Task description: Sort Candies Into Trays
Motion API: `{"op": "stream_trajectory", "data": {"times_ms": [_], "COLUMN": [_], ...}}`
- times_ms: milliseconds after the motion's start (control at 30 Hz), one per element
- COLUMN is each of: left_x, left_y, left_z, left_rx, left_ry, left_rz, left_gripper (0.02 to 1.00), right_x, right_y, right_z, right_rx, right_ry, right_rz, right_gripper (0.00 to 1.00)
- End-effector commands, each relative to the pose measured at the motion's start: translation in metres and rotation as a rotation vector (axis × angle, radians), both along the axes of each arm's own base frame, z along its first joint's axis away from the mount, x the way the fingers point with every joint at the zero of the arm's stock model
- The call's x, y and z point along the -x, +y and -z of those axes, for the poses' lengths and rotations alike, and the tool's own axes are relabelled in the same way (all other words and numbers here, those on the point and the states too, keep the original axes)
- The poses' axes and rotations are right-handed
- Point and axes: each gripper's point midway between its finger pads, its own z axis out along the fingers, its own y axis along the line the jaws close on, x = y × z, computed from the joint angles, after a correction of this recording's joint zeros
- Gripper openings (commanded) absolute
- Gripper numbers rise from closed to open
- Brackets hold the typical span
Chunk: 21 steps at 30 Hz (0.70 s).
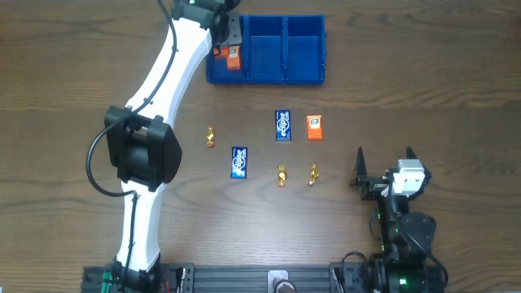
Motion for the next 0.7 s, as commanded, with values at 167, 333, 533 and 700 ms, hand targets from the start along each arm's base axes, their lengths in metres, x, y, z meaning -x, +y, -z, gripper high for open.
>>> {"op": "stream_trajectory", "data": {"times_ms": [167,333,533,700], "left_x": [0.029,0.109,0.172,0.189], "left_y": [-0.071,-0.181,-0.228,-0.233], "left_z": [-0.046,-0.027,0.066,0.117], "left_rx": [0.101,0.106,0.053,0.032], "left_ry": [-0.058,0.0,0.189,0.291], "left_rz": [0.094,0.18,0.191,0.15], "left_gripper": [0.822,0.844,0.827,0.805], "right_x": [0.0,0.0,0.0,0.0], "right_y": [0.0,0.0,0.0,0.0], "right_z": [0.001,0.001,0.001,0.001], "right_rx": [0.011,0.011,0.011,0.011], "right_ry": [0.003,0.003,0.003,0.003], "right_rz": [-0.001,-0.001,-0.001,-0.001], "right_gripper": [0.998,0.998,0.998,0.998]}}
